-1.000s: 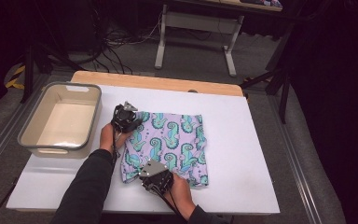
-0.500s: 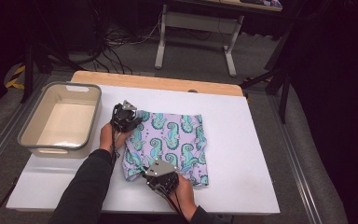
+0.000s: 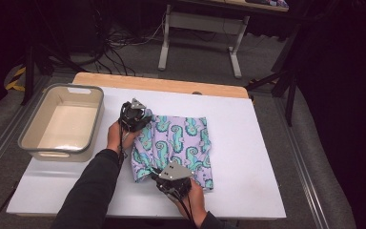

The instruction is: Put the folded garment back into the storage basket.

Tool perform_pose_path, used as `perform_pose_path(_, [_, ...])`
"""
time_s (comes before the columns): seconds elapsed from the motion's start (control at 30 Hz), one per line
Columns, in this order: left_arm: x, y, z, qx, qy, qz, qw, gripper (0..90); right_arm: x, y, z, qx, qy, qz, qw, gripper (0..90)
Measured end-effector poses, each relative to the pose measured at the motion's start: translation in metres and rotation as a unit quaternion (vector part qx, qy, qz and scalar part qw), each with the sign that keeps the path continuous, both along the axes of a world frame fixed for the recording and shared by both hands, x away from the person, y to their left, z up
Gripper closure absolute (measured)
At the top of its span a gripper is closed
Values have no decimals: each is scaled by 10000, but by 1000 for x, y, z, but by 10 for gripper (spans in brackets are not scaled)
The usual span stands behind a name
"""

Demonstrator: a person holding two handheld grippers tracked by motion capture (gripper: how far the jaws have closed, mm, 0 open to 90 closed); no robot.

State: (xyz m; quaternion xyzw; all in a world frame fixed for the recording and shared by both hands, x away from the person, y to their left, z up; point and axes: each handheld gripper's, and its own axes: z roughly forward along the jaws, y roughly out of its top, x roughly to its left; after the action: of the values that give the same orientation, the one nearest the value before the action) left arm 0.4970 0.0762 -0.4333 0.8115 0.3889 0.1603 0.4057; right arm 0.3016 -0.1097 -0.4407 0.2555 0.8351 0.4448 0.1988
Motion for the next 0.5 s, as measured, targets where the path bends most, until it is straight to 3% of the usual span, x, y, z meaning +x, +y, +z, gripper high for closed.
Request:
perform_pose_path(0.2, [0, -6, 4, -43, -65, -63, 9999, 839, -2, -8, 6, 124, -81, -82, 9999, 835])
perform_pose_path(0.5, [2, -34, 17, 52, -182, -351, 9992, 838, -9, -27, 12, 364, -190, -296, 9987, 835])
